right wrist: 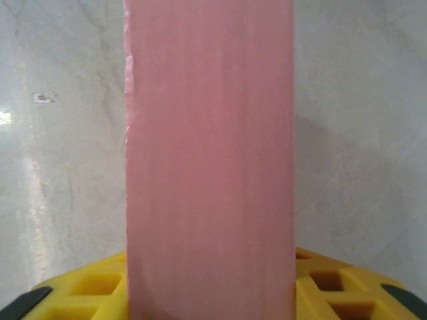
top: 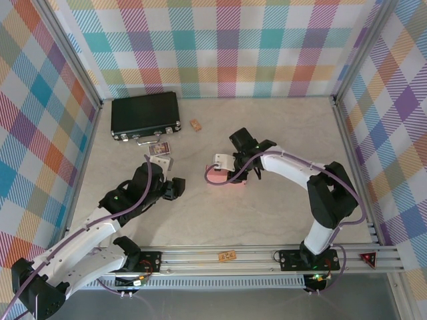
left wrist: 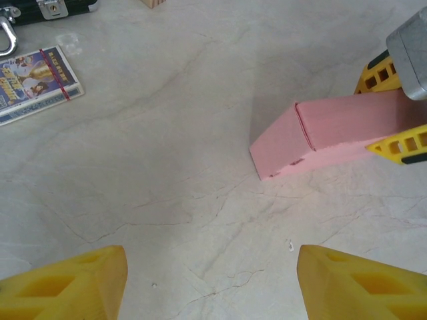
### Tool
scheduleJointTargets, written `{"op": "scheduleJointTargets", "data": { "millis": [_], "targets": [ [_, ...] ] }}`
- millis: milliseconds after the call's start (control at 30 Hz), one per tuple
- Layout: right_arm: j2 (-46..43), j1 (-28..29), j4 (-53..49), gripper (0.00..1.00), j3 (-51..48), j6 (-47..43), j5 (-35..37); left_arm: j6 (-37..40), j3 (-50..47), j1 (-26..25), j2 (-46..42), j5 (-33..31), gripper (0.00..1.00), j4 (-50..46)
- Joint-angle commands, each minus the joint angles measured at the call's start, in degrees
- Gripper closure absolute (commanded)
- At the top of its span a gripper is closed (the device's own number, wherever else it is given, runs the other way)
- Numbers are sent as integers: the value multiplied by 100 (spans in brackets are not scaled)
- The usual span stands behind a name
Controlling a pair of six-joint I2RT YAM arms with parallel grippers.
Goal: Fold the paper box
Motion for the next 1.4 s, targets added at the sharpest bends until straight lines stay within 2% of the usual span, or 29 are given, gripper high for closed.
{"op": "scheduleJointTargets", "data": {
  "millis": [0,233,500,633,700,833,933,1033,1167,1367],
  "targets": [
    [-96,81,510,61,-233,-66,483,-60,-100,30,-82,-122,32,-114],
    [-309,182,1608,60,-716,-209,1310,-60,-114,35,-83,-146,32,-120],
    [-109,475,4180,56,-1710,-1177,2920,-65,-167,35,-75,-167,31,-110],
    [167,595,5344,55,-2066,-1595,3432,-63,-170,34,-70,-164,31,-97],
    [293,673,5777,50,-2223,-1786,3579,-65,-179,35,-70,-172,31,-93],
    [364,791,5707,43,-2306,-1625,3535,-60,-198,34,-73,-181,31,-86],
    [284,858,5520,33,-2334,-1368,3461,-54,-213,35,-79,-186,31,-109],
    [110,891,5163,27,-2328,-1115,3281,-47,-223,43,-79,-200,31,-119],
    [-211,891,4123,21,-2233,-690,2642,-23,-224,50,-79,-199,31,-117],
    [-528,874,2703,18,-1902,-138,1832,2,-215,61,-76,-200,30,-95]
  ]
}}
